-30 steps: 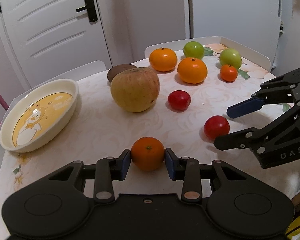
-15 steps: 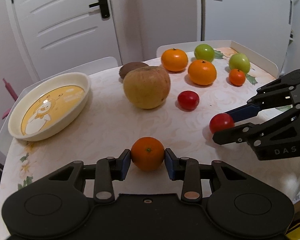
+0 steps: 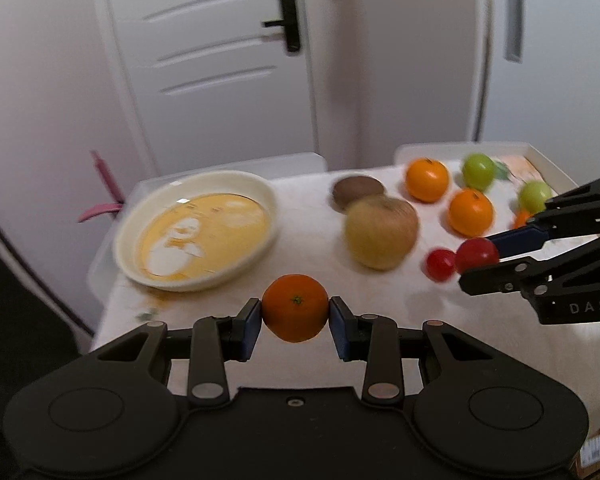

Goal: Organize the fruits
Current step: 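Lower the tangerine into the duck bowl with the left tool while the right tool carries the tomato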

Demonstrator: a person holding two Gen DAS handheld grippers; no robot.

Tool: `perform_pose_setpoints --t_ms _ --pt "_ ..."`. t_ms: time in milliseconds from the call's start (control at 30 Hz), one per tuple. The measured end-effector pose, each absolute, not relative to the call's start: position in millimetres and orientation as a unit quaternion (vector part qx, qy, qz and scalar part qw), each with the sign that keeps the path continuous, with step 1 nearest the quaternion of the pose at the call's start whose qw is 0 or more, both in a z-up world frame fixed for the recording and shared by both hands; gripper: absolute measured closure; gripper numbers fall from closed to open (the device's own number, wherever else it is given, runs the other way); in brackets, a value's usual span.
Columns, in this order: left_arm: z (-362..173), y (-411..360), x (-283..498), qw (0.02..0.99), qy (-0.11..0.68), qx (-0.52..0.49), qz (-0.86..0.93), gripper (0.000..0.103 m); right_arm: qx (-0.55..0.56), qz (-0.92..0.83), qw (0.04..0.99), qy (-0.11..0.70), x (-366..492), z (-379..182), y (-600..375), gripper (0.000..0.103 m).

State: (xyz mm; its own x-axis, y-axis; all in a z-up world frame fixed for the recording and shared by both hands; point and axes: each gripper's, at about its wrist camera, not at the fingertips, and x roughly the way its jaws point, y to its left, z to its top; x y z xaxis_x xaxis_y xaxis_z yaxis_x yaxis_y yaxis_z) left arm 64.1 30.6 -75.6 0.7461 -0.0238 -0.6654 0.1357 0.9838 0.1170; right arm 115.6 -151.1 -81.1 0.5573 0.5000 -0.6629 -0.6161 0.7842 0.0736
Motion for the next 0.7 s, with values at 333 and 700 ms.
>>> perform_pose_setpoints --t_ms 333,700 --pt "-44 77 86 0.938 0.341 0.059 -0.008 0.063 -0.087 0.311 0.884 0.339 152 -48 -118 0.056" --pt "-45 134 153 0.932 0.359 0.053 -0.009 0.063 -0.08 0.285 0.887 0.354 208 -44 -65 0.056"
